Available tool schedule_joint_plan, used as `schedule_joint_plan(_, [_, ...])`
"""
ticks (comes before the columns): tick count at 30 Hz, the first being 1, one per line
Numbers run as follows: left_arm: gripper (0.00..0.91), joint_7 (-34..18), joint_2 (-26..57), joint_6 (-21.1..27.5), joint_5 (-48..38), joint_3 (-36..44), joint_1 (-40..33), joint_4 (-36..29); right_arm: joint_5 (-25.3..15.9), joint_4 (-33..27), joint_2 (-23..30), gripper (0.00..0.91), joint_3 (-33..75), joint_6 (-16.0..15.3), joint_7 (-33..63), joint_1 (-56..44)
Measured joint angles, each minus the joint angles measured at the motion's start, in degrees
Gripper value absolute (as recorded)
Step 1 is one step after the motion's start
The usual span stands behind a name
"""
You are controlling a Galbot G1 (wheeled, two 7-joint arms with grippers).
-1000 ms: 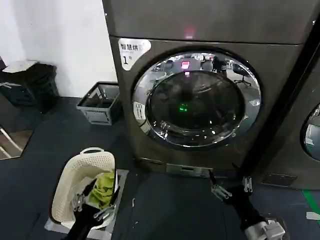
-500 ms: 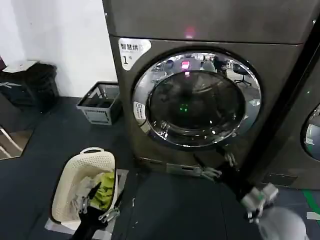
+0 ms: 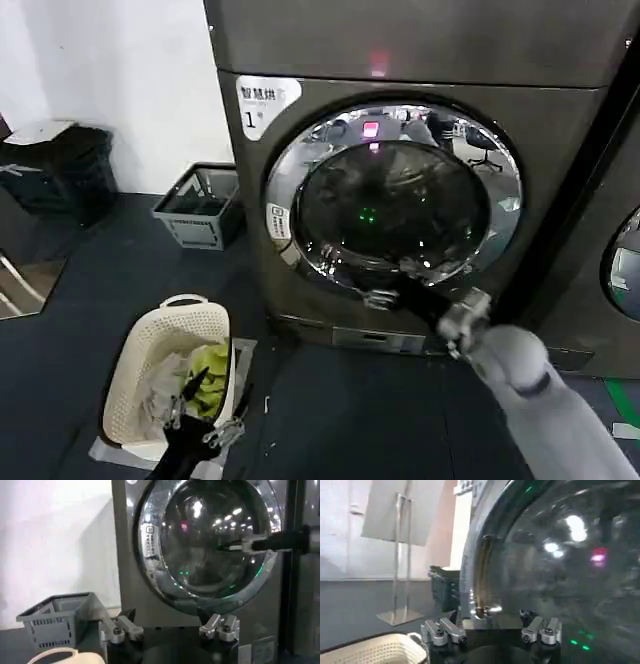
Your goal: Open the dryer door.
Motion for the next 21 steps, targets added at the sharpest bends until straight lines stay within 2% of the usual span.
schedule_joint_plan(9, [0.907, 0.0, -0.2, 0.1, 0.4, 0.4, -0.2, 0.3, -0.9, -8.7, 6.5, 0.907, -4.5, 1.2, -1.1, 7.2])
schedule_joint_plan(21, [0.907, -0.2, -0.5, -0.2, 0.4, 0.7, -0.1, 0.3, -1.4, -13.3, 10.3, 0.907, -6.9, 1.1, -1.9, 10.8])
